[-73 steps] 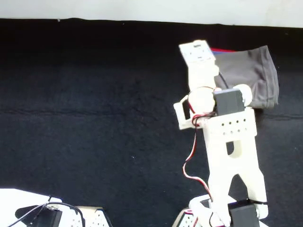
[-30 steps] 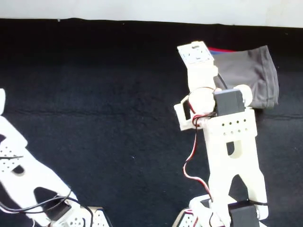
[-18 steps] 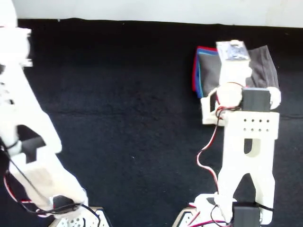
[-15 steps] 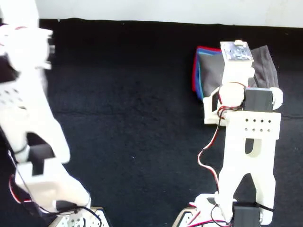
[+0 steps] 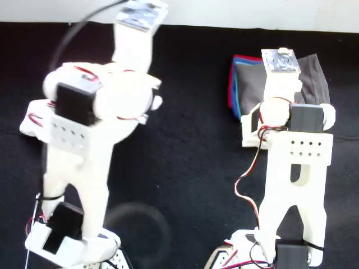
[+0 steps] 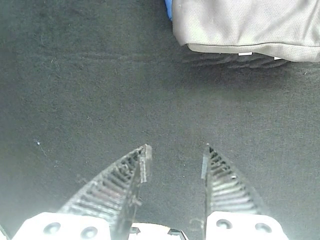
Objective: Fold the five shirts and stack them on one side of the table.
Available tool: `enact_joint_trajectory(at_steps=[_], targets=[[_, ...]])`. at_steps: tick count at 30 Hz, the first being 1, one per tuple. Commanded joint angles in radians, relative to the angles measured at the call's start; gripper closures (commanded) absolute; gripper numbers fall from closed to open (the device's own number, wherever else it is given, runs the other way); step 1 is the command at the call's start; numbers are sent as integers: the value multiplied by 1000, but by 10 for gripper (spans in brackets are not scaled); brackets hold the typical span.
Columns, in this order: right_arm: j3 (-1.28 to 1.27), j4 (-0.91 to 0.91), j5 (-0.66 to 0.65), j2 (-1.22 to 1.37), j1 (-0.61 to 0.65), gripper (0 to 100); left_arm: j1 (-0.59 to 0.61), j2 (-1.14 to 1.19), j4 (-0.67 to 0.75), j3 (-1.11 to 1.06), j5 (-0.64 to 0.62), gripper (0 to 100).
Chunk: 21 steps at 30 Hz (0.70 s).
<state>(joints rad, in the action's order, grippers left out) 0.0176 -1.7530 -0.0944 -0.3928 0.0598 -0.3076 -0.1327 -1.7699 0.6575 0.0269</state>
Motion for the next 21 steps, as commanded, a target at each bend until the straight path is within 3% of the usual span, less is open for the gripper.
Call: enact_joint_trajectory(at_steps=[1, 5, 10, 15, 21], targets=[[-1, 8, -6, -25, -8, 830, -105, -39, 6, 15, -12, 991], [-1, 8, -5, -25, -4, 830, -111, -39, 3, 28, -9, 966], [-1, 8, -5, -21, -4, 830, -36, -42, 2, 33, -9, 797], [-1, 8, -5, -16, -2, 830, 67, -105, 2, 31, -2, 804], [-1, 10, -5, -15, 113, 830, 440, -137, 5, -48, 109, 804]])
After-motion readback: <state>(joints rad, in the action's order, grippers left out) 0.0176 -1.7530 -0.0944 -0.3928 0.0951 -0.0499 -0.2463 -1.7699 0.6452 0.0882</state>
